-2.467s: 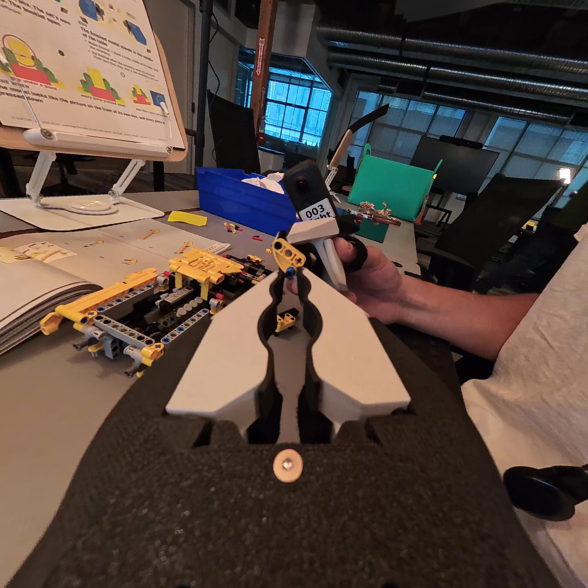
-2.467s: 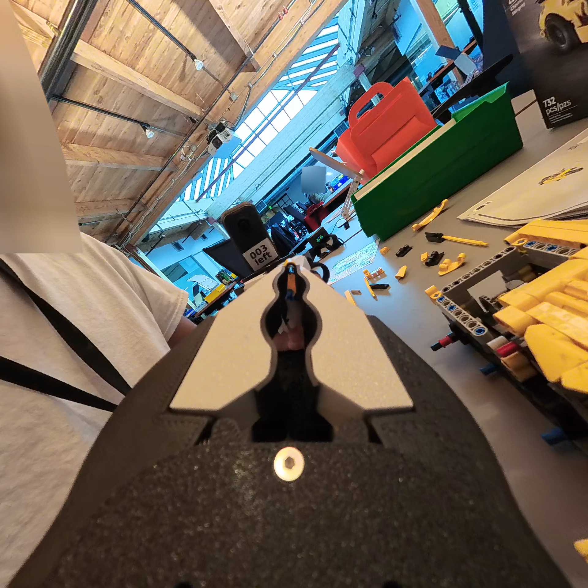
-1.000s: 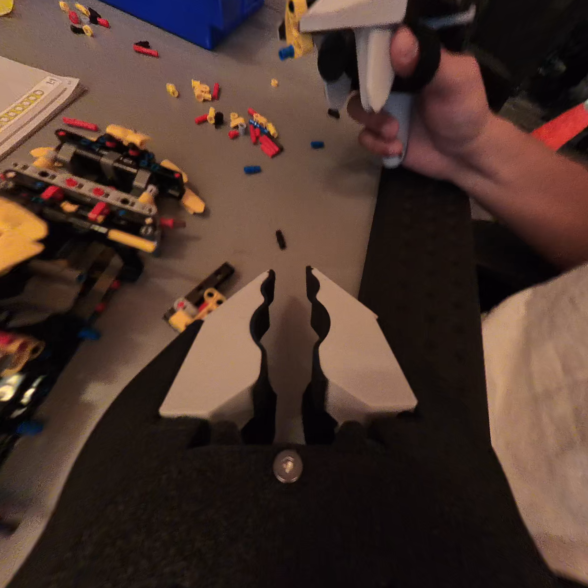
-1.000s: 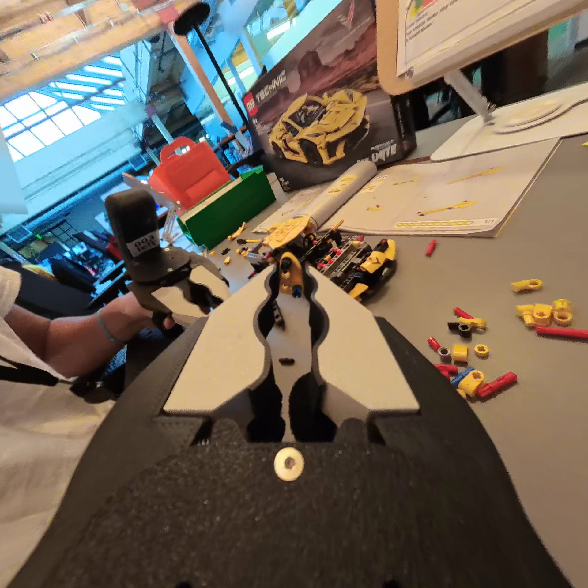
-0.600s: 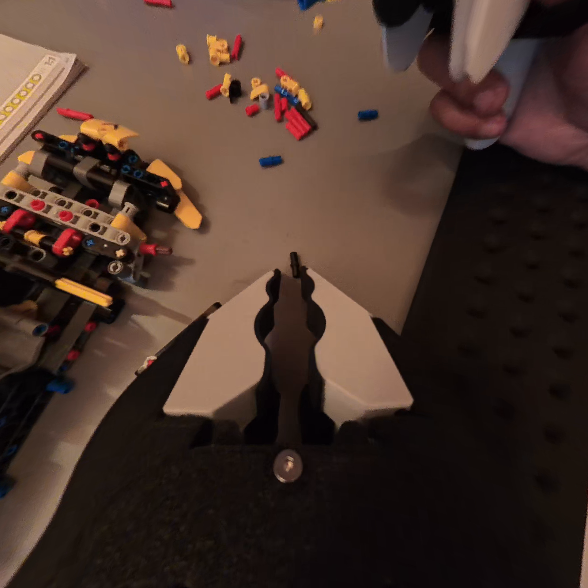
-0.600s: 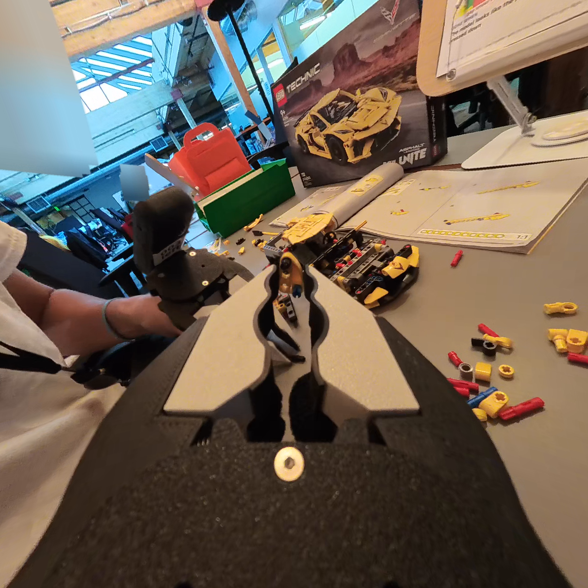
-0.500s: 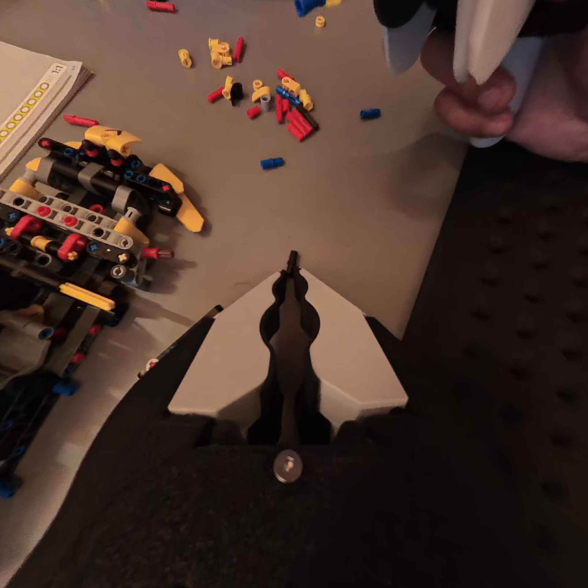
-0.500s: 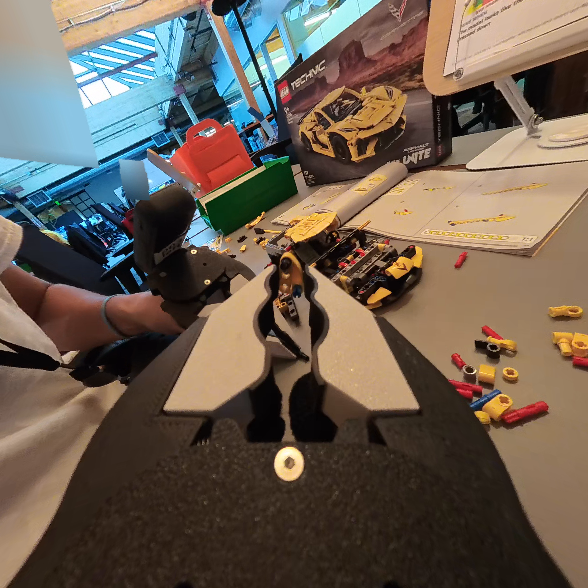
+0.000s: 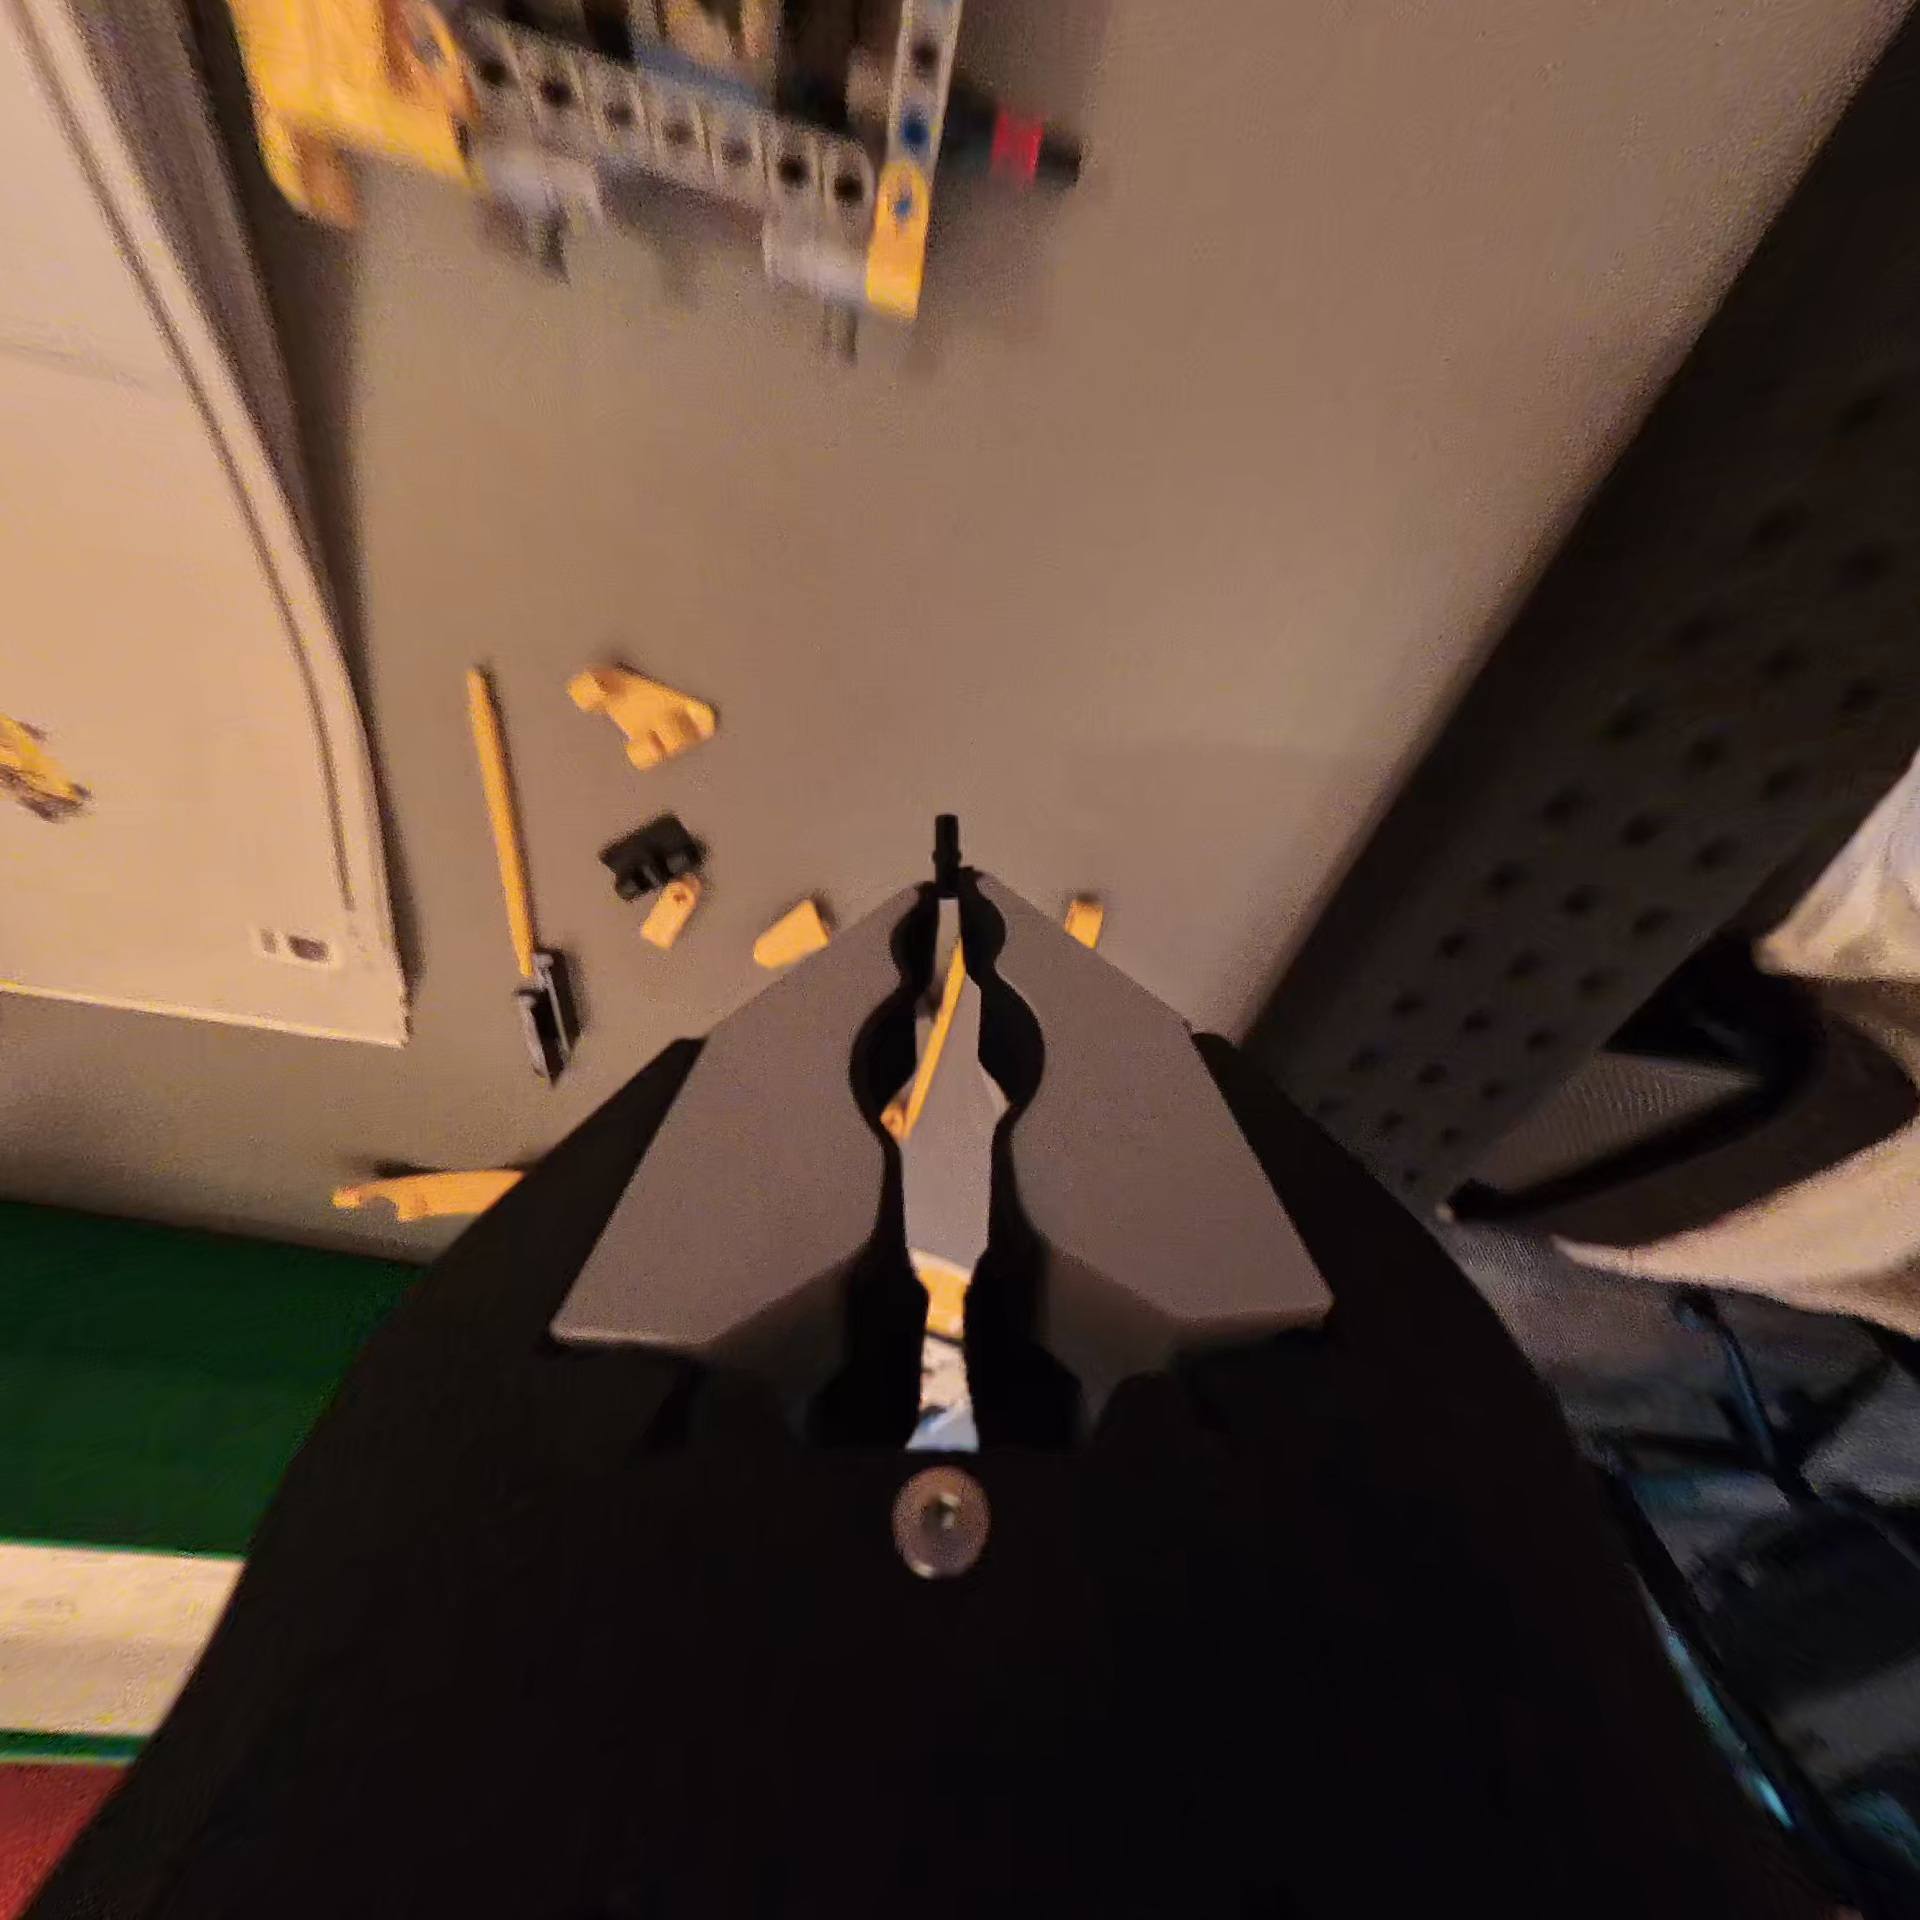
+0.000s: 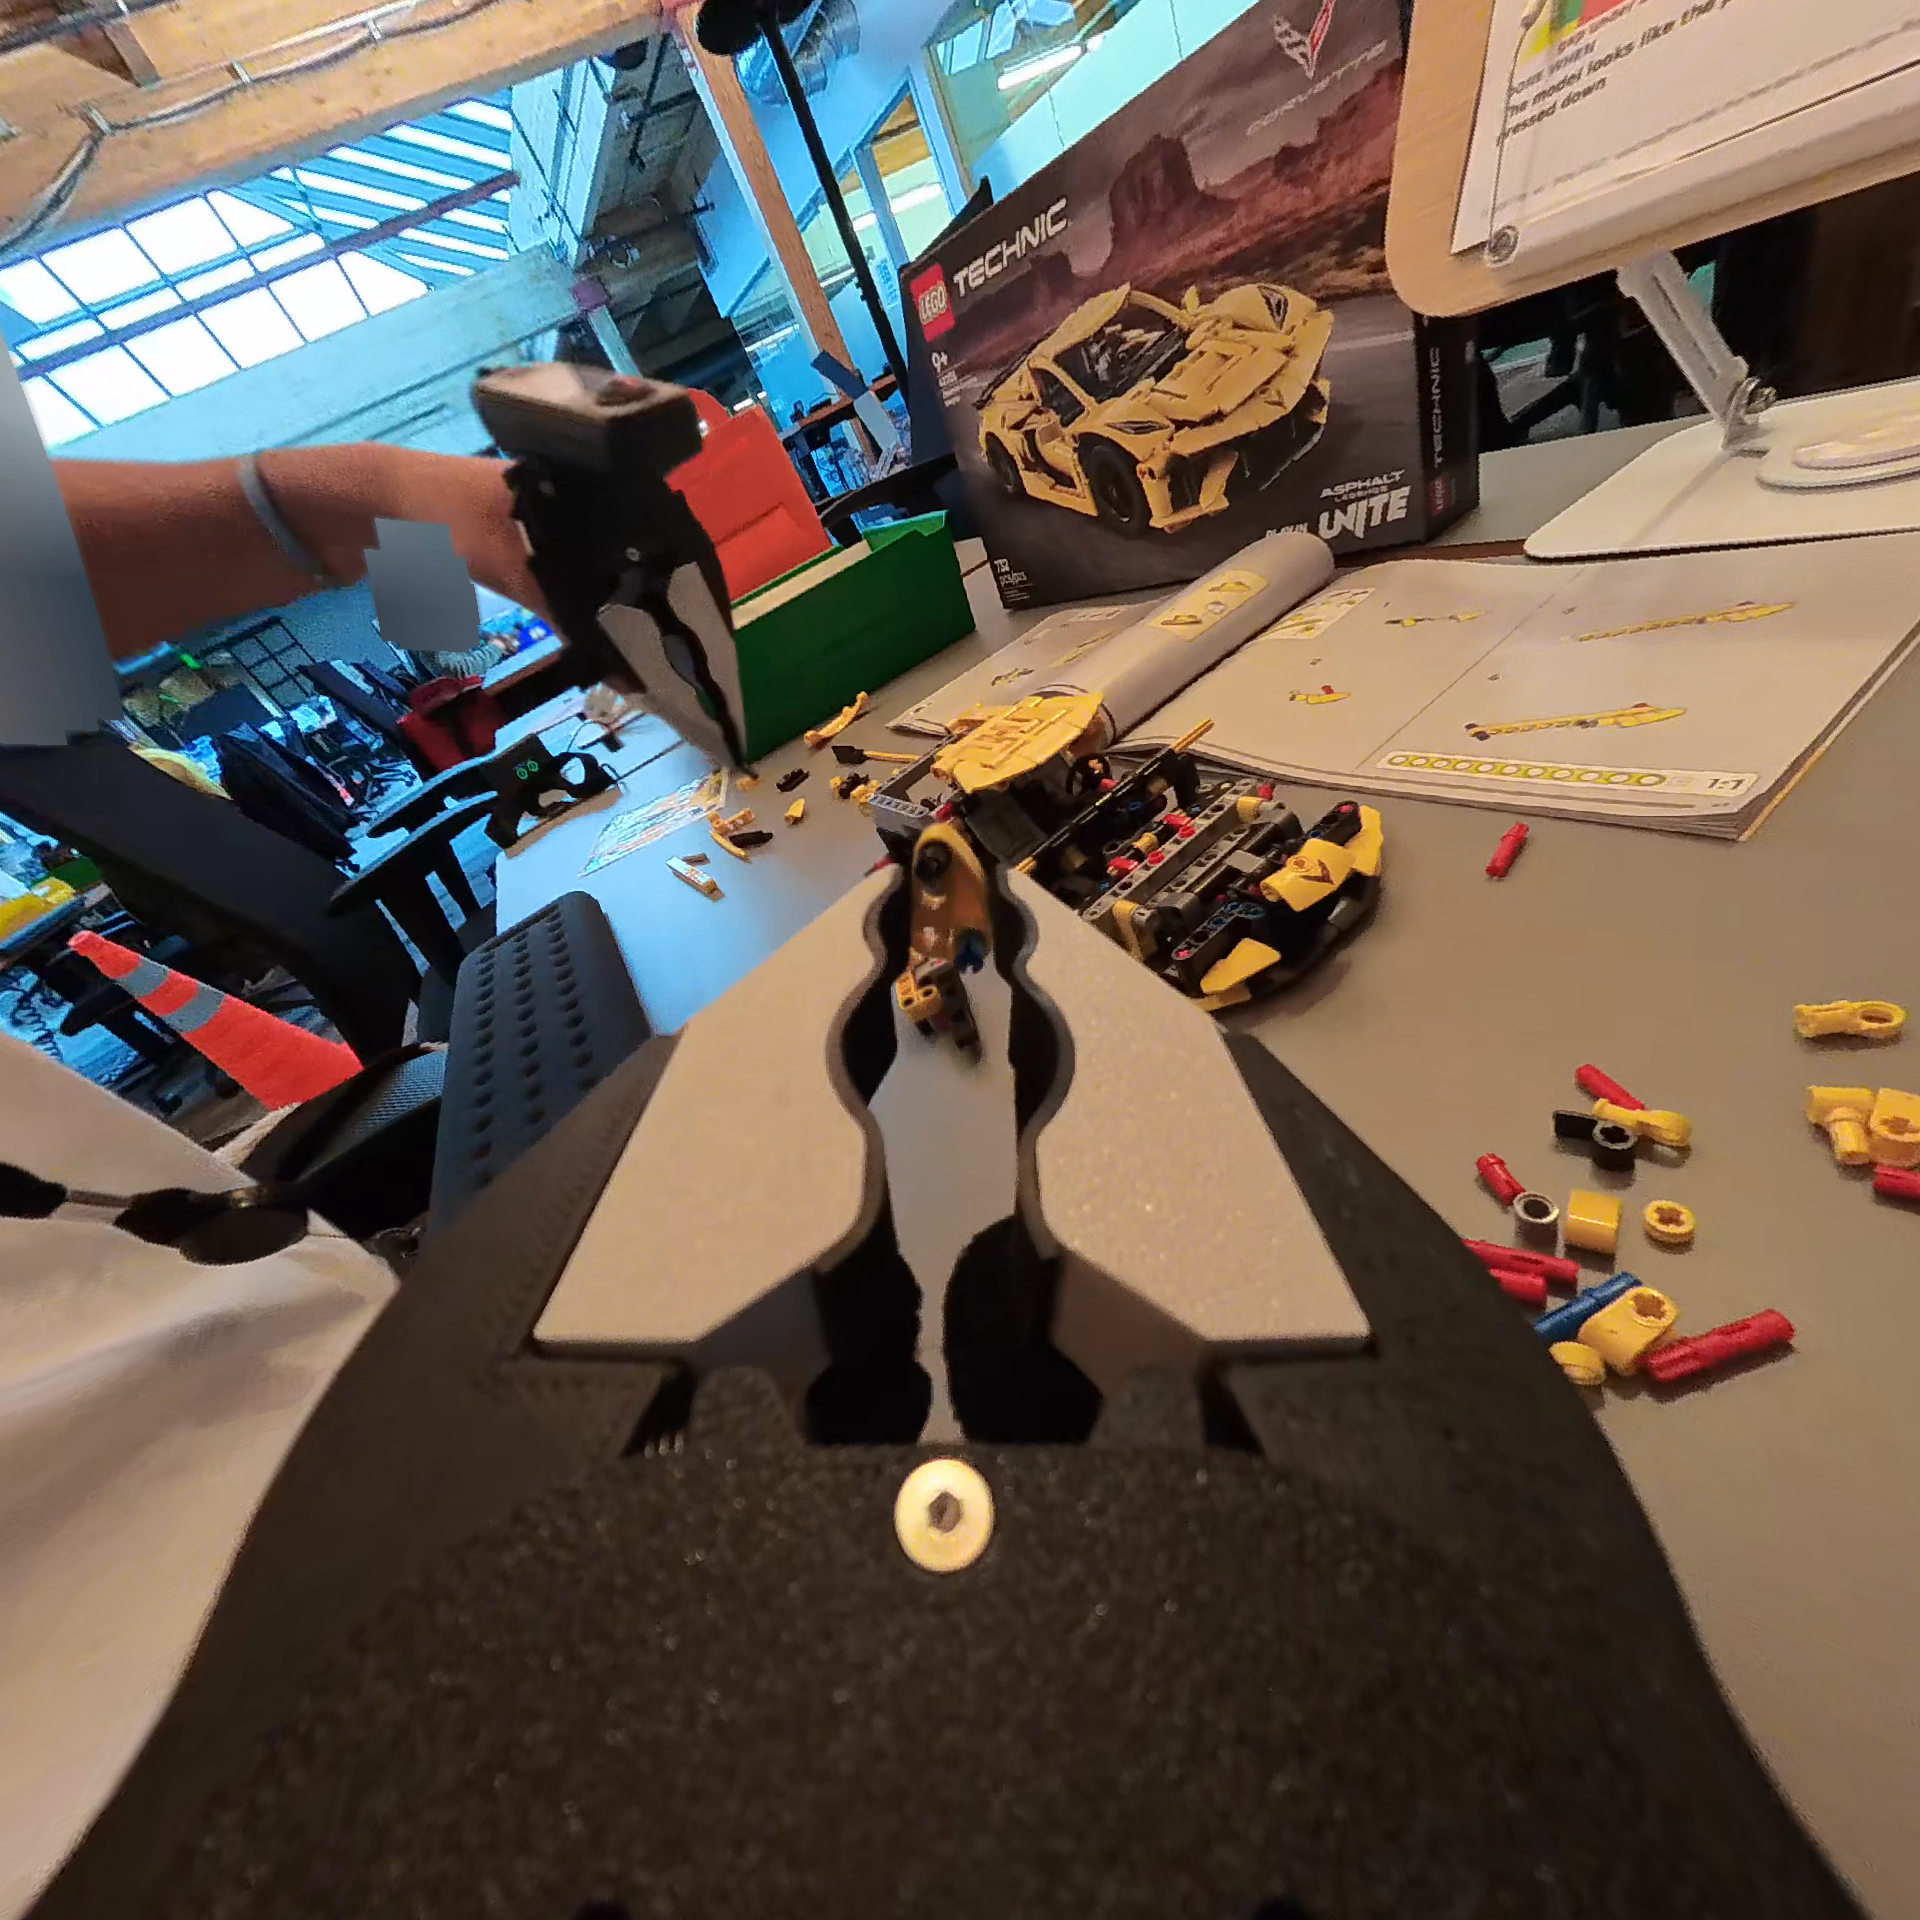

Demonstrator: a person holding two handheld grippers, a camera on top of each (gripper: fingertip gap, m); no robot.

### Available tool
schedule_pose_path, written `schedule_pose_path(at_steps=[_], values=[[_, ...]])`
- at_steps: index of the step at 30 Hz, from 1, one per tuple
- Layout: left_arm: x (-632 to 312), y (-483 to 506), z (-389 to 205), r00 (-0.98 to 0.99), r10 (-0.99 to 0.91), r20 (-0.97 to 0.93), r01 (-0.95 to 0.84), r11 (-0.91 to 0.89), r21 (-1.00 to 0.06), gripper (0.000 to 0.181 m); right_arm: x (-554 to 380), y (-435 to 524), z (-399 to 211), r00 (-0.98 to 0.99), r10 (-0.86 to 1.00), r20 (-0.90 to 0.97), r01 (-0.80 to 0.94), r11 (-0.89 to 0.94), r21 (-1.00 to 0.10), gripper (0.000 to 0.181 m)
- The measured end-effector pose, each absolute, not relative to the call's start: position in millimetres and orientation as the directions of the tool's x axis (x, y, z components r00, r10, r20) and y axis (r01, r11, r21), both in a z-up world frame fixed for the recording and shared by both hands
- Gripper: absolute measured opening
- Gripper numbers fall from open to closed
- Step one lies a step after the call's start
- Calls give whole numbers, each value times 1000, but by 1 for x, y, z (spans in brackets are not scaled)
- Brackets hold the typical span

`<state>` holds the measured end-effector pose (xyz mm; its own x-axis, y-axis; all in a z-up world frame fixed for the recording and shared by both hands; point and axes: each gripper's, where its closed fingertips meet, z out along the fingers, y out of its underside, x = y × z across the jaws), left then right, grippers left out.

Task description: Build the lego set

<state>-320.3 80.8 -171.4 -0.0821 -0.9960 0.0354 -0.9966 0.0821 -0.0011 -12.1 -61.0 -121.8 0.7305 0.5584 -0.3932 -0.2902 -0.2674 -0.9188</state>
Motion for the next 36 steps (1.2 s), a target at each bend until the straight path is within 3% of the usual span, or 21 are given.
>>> schedule_pose_path(at_steps=[4,11,15,22,36], values=[[-347,95,-193,-159,-987,9,-964,157,215,4,-13,-61,-122,733,559,-387,-282,-268,-921,13],[-343,98,-216,-429,-901,-62,-829,366,423,4,-11,-61,-121,725,560,-402,-300,-268,-915,14],[-338,96,-221,-710,-699,-91,-637,582,505,4,-12,-61,-123,725,559,-402,-296,-275,-915,14],[-326,90,-222,-902,-400,-163,-419,719,555,4,-12,-61,-122,721,560,-408,-304,-274,-913,14],[-329,92,-225,-943,-312,-116,-319,749,580,4,-13,-61,-122,715,564,-413,-305,-280,-910,14]])
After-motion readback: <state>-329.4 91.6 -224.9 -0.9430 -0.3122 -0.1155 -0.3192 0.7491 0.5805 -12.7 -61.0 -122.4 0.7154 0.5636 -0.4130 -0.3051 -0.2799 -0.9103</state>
